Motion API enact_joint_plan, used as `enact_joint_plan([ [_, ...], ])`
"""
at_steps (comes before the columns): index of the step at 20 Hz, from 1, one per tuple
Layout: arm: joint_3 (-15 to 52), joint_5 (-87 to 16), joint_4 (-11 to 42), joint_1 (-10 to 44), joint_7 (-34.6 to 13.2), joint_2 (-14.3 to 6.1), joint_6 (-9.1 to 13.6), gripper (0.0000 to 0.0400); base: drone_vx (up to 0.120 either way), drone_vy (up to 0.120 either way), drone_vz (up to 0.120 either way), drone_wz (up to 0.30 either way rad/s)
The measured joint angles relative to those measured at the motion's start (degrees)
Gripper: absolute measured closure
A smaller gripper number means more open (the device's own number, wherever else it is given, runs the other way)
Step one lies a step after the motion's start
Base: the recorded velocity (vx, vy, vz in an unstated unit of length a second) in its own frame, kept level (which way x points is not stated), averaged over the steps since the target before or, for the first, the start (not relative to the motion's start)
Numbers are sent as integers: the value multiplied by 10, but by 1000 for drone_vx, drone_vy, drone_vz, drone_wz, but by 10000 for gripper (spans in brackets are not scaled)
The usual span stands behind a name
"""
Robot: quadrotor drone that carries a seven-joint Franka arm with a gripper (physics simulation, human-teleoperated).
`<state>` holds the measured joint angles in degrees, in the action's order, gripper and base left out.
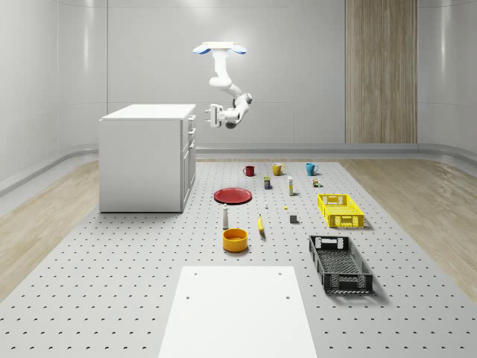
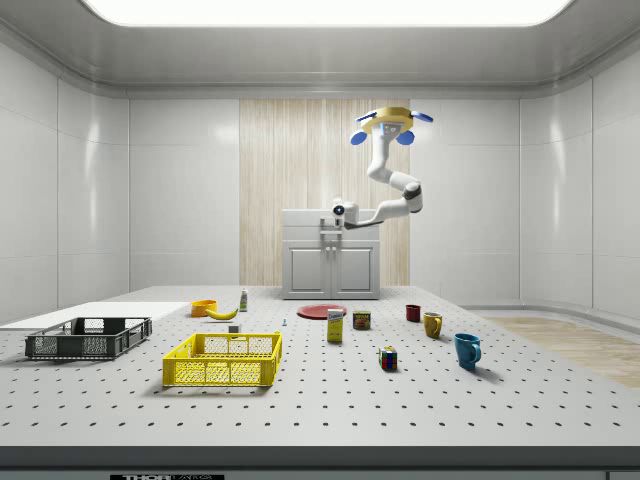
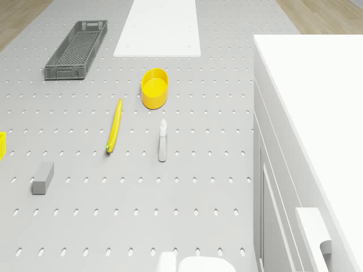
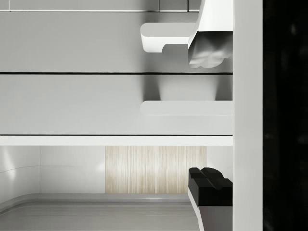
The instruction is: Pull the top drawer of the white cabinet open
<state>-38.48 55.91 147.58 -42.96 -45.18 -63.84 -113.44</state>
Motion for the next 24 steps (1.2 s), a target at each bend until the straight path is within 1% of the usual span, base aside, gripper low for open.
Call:
enact_joint_plan([
  [7,13,12,-5,-4,-2,6,-7,95,0,0,0,0],
  [11,24,25,-3,-8,2,11,-18,95,0,0,0,0],
  [18,50,57,3,-20,14,25,-44,95,0,0,0,0],
  [24,68,81,4,-26,24,38,-59,95,0,0,0,0],
])
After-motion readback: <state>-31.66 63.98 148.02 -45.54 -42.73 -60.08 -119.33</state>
